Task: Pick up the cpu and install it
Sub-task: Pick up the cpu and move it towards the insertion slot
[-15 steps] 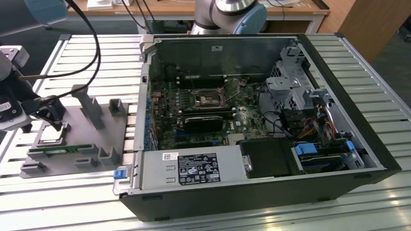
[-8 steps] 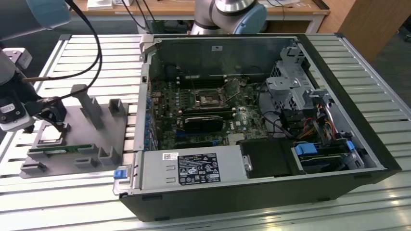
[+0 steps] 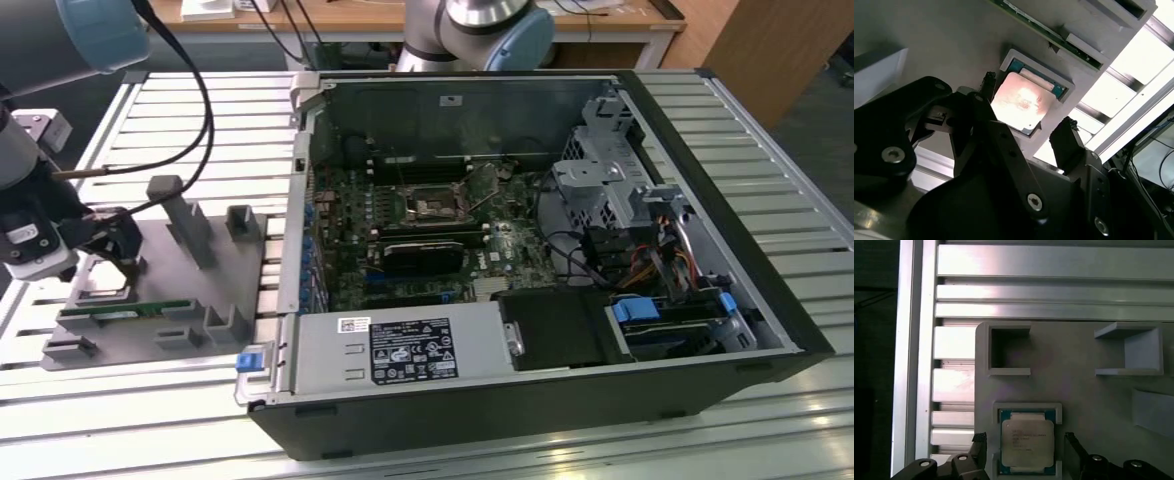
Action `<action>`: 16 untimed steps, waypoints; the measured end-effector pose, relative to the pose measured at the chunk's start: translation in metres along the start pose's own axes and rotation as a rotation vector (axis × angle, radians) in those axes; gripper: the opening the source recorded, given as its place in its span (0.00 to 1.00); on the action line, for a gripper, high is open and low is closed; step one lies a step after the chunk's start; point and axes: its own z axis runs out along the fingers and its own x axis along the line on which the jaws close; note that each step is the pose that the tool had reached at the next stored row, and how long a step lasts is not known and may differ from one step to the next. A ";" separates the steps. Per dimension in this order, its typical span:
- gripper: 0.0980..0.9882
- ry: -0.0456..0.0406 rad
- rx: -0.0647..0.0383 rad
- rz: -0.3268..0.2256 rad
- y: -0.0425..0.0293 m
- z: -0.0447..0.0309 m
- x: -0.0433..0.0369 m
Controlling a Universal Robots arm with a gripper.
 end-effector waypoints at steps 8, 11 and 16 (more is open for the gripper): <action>0.60 -0.0005 0.000 0.000 0.0011 0.0057 0.0001; 0.60 -0.0005 0.000 0.000 0.0017 0.0065 0.0000; 0.60 -0.0070 0.000 -0.001 0.0023 0.0110 0.0001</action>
